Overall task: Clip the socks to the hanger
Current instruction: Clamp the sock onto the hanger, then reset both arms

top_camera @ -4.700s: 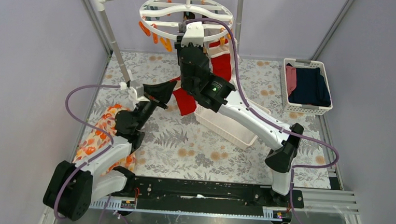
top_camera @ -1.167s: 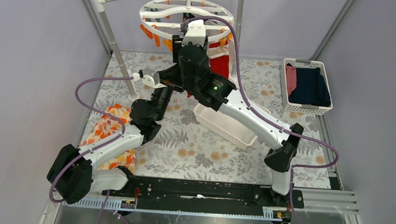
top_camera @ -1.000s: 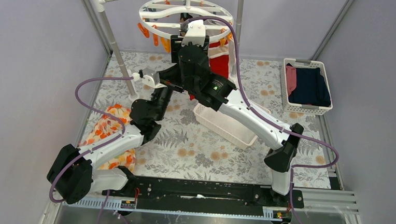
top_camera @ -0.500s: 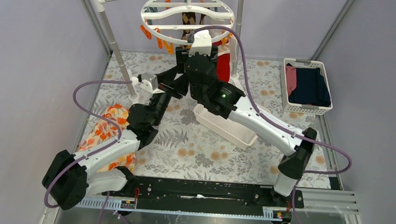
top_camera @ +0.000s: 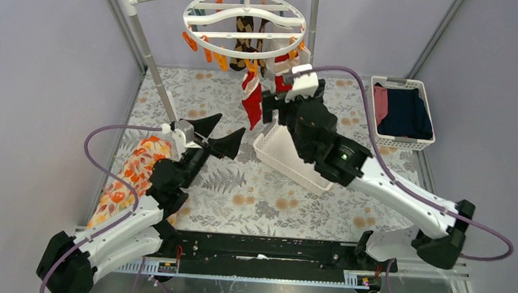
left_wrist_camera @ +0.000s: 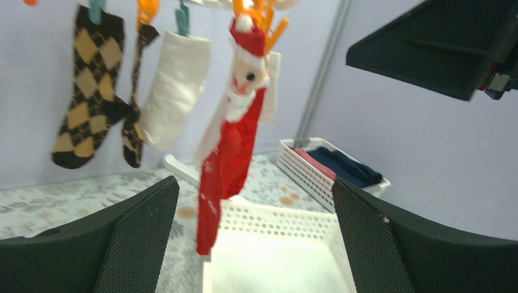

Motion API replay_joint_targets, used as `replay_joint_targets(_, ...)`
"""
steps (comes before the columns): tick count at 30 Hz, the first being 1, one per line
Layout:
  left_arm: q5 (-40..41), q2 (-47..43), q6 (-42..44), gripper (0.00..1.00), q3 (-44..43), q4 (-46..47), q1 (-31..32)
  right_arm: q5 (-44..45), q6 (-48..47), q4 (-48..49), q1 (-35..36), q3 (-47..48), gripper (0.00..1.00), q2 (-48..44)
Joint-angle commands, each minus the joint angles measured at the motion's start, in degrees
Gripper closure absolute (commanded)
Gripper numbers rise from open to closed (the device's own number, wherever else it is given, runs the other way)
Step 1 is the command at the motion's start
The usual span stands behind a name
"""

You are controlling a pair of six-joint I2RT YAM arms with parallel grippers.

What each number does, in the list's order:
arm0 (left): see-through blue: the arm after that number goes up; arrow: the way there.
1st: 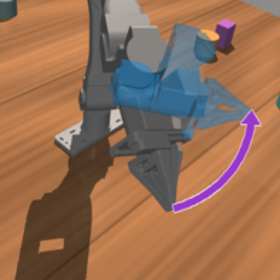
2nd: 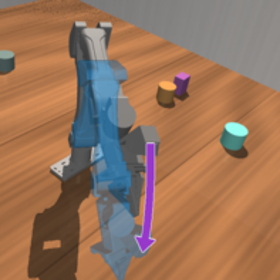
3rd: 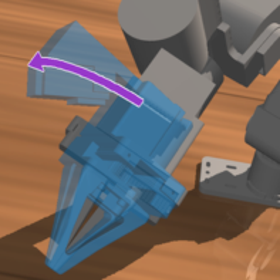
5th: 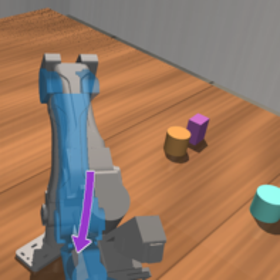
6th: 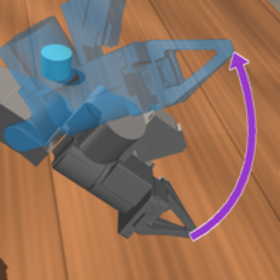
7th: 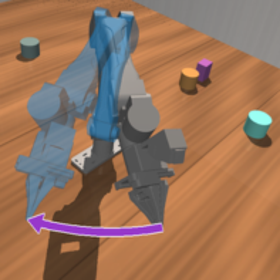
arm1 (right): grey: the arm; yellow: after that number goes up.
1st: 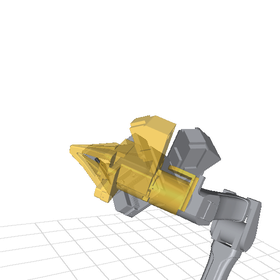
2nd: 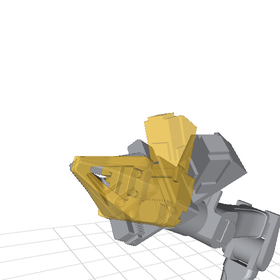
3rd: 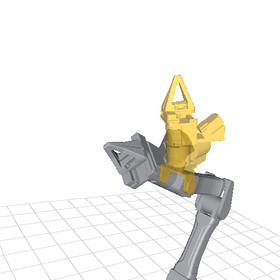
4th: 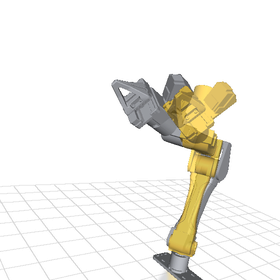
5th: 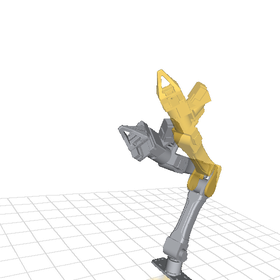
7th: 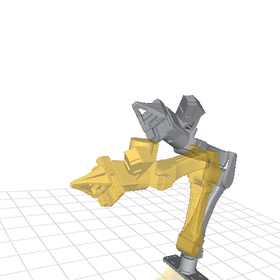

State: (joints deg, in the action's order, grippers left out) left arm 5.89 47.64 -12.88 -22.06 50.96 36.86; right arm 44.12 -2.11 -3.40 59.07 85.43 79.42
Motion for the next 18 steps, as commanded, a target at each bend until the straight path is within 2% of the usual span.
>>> replay_joint_targets(1,-9.59,-5.13,-5.58,0.01,1.86,-8.45,-0.63,-9.0,-6.57,5.59,-0.31,-10.7,0.0,-10.85)
replay_joint_targets(5,-14.76,-10.98,-9.46,0.01,1.89,-15.72,-0.99,-7.46,-7.35,11.77,-0.71,-23.03,0.0,-21.07)
replay_joint_targets(8,-16.99,-14.85,-11.14,0.01,-0.4,-25.6,-1.09,-5.1,-5.75,14.29,-0.95,-30.34,0.0,-27.1)
replay_joint_targets(11,-17.74,-18.43,-11.97,0.01,-3.53,-36.86,-1.09,-2.57,-2.85,13.0,-1.06,-33.64,0.0,-31.02)
replay_joint_targets(14,-17.25,-20.98,-14.07,0.01,-6.85,-44.54,-1.09,2.2,1.37,10.17,-1.06,-34.3,0.0,-33.06)
replay_joint_targets(18,-14.84,-22.63,-13.96,0.01,-12.68,-54.86,-1.09,4.02,3.65,7.26,-1.06,-33.92,0.0,-34.57)
